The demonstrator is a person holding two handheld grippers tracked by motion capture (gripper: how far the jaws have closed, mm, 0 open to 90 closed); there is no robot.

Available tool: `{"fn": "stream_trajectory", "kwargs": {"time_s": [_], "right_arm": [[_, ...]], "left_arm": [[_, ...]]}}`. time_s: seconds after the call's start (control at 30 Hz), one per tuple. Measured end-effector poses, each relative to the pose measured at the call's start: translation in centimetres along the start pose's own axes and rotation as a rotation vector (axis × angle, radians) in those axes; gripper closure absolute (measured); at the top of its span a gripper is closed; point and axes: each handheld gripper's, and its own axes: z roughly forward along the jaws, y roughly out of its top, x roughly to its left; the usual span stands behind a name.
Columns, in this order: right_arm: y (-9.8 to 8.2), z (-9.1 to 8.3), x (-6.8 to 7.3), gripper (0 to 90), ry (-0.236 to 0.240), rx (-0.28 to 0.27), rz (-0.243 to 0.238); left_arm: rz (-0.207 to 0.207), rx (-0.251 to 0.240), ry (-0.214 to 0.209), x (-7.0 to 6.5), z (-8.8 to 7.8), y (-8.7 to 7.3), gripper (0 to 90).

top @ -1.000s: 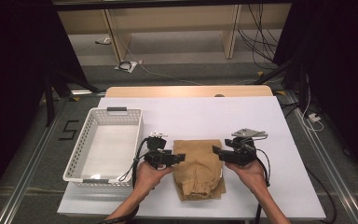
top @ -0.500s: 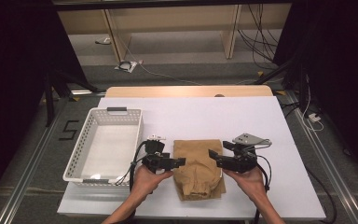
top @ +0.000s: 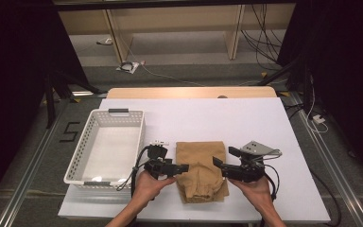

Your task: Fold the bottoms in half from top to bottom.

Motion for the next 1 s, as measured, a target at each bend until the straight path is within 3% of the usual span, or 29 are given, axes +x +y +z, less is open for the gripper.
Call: {"fn": "stream_trajectory", "kwargs": {"time_s": [0.47,1.0], "right_arm": [[-0.9,-1.5,0.3,25.2,0.003,-0.014,-0.003],[-2.3,-2.9,0.8,25.1,0.012,-0.027,-0.004]], "left_arm": [[-0.059,0.017,0.001,0.2,-0.4,-0.4,19.9],[-0.134,0.061,-0.023,0.8,0.5,-1.1,19.2]]}}
